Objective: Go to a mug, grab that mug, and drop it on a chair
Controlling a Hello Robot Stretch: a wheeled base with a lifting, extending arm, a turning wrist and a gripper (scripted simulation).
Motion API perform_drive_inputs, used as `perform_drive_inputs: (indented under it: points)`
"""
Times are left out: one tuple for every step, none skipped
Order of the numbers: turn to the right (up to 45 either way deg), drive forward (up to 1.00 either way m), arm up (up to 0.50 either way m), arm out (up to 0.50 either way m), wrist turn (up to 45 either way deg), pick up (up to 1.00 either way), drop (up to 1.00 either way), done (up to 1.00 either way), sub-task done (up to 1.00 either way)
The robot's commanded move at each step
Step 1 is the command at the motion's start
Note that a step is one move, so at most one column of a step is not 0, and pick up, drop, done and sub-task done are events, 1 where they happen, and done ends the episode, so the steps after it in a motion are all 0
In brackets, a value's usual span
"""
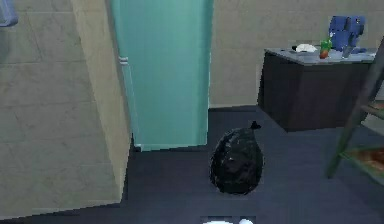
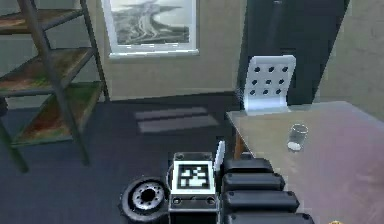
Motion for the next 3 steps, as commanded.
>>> perform_drive_inputs:
  points:
    - [-45.0, 0.00, 0.00, 0.00, 0.0, 0.00, 0.00, 0.00, 0.00]
    - [-45.0, 0.00, 0.00, 0.00, 0.0, 0.00, 0.00, 0.00, 0.00]
    - [-45.0, 0.00, 0.00, 0.00, 0.0, 0.00, 0.00, 0.00, 0.00]
